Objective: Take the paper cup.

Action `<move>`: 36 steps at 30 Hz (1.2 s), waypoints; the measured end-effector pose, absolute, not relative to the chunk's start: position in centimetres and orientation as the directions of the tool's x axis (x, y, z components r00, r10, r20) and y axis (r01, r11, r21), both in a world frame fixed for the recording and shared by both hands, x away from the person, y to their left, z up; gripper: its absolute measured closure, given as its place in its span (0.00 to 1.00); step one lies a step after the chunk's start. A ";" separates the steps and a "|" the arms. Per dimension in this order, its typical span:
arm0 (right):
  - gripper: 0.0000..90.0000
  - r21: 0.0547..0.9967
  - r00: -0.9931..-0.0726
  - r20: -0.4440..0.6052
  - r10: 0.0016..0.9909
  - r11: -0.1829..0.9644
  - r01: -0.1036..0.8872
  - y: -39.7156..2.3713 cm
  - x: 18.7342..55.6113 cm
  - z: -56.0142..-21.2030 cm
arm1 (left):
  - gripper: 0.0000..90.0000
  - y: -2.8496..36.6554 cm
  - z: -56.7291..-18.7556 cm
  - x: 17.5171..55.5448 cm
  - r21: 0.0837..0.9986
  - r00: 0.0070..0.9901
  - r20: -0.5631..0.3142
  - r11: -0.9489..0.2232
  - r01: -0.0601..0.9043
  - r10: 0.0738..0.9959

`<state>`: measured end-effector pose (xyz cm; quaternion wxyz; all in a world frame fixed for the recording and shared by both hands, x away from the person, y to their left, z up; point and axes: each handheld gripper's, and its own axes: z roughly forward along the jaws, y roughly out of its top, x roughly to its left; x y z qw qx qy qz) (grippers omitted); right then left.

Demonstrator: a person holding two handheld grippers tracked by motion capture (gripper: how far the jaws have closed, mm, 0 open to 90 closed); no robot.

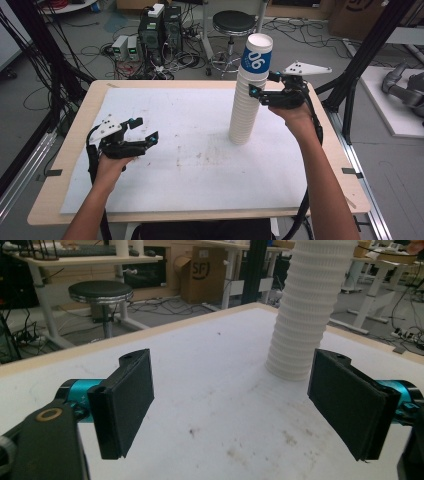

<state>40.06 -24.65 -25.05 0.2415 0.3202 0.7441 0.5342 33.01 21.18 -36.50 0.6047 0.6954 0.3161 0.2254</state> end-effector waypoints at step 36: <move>0.18 0.952 -0.718 -0.028 0.695 0.239 0.194 -24.5 41.1 -25.6 | 0.20 3.8 -20.6 44.1 0.992 0.895 0.017 -0.119 0.040 0.446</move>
